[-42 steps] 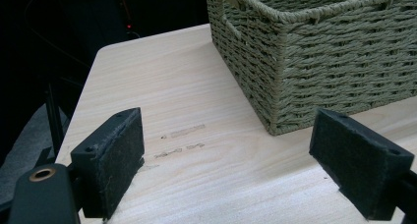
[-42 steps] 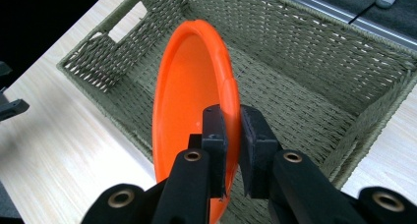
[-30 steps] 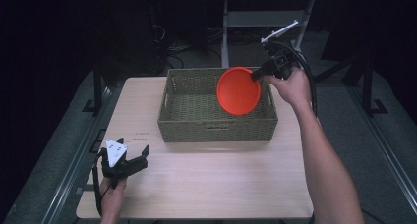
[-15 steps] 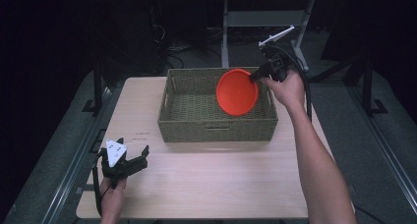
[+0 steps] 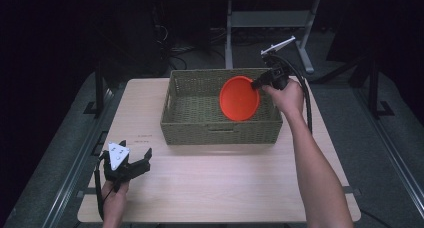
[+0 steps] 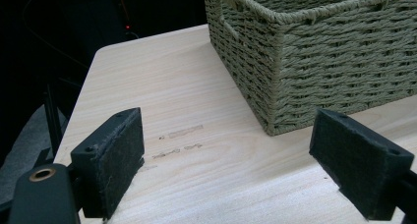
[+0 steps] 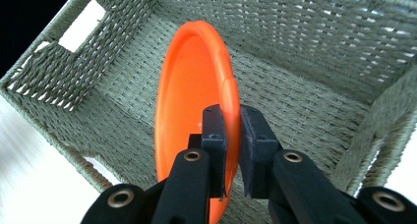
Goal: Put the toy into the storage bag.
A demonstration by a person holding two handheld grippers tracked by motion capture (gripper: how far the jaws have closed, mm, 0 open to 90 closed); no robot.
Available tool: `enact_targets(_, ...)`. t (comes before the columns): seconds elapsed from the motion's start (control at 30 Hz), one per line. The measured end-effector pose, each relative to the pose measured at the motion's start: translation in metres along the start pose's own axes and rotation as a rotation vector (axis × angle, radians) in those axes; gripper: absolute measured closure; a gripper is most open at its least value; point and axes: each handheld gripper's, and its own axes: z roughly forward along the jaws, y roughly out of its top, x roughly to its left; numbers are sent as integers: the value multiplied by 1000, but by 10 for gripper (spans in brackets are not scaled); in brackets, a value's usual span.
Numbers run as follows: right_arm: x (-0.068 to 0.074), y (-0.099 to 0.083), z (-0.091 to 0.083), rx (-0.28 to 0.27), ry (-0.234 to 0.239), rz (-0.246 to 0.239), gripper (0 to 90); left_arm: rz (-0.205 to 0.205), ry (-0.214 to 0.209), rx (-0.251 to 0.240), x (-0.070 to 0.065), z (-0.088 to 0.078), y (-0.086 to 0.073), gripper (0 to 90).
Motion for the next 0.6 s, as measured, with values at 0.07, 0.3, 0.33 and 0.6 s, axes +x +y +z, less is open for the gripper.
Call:
enact_targets(0.07,0,-1,1,-1,5,7,817,-1,0,-5,0,0,0,127)
enact_targets(0.3,-3,-4,10,3,6,18,817,2,1,-6,0,0,0,128)
enact_targets(0.33,-3,-5,12,7,5,21,817,1,0,-7,1,0,0,127)
enact_targets(0.6,-5,-7,18,17,7,39,816,-2,-3,-3,-1,1,0,128)
